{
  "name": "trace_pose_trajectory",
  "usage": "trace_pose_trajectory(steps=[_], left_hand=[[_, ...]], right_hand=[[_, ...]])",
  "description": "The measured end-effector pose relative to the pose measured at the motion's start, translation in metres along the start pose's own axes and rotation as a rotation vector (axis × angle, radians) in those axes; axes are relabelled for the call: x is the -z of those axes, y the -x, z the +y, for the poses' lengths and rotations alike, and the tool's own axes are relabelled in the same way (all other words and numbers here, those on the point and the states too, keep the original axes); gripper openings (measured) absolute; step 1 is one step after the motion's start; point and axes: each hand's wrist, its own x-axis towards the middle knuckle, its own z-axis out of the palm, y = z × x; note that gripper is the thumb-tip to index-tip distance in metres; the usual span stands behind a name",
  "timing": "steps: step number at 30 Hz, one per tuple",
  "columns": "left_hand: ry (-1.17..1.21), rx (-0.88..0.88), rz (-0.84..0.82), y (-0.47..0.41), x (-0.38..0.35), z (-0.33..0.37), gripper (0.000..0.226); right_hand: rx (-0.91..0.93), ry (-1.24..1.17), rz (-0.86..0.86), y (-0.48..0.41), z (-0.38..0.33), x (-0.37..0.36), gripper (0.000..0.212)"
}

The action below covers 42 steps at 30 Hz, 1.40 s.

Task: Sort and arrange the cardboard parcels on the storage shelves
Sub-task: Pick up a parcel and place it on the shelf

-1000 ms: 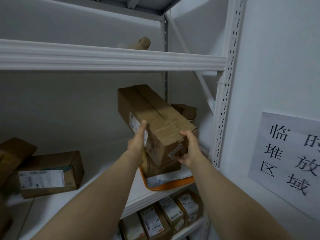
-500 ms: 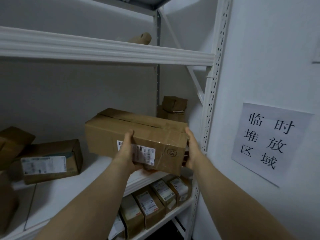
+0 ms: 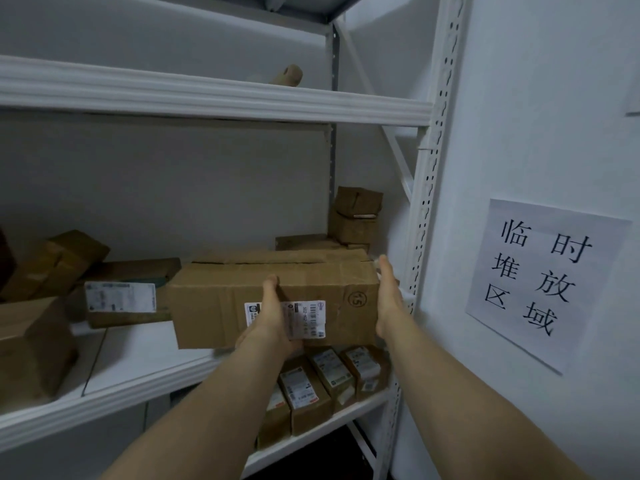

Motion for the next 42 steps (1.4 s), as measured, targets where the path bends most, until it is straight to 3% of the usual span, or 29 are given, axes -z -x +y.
trace_pose_trajectory(steps=[4,10,14,17,19,24,38,42], left_hand=[[-0.038,-0.006,-0.048,0.02,-0.037,-0.019,0.055],[-0.002,-0.042,-0.087,0.03,-0.093,-0.038,0.063],[-0.015,-0.024,-0.097,0.021,-0.119,-0.049,0.061],[-0.116,-0.02,-0.118,0.015,-0.132,-0.052,0.067],[-0.158,-0.008,-0.09,0.011,-0.138,-0.053,0.07],[-0.1,0.012,0.014,0.006,-0.139,-0.048,0.084],[-0.194,0.12,0.105,-0.015,-0.155,-0.03,0.09],[-0.212,0.154,0.101,-0.017,-0.154,-0.032,0.094]], right_hand=[[0.064,0.008,0.017,0.037,-0.024,0.024,0.13],[0.063,0.043,-0.004,-0.041,-0.035,0.065,0.128],[0.105,0.095,0.035,-0.043,-0.049,0.079,0.111],[0.211,0.286,0.142,-0.019,-0.064,0.084,0.083],[0.18,0.366,0.192,-0.024,-0.063,0.089,0.069],[0.105,0.259,0.145,-0.044,-0.058,0.088,0.098],[0.142,0.276,0.161,-0.1,-0.057,0.076,0.098],[0.024,0.192,0.089,-0.078,-0.061,0.079,0.105]])
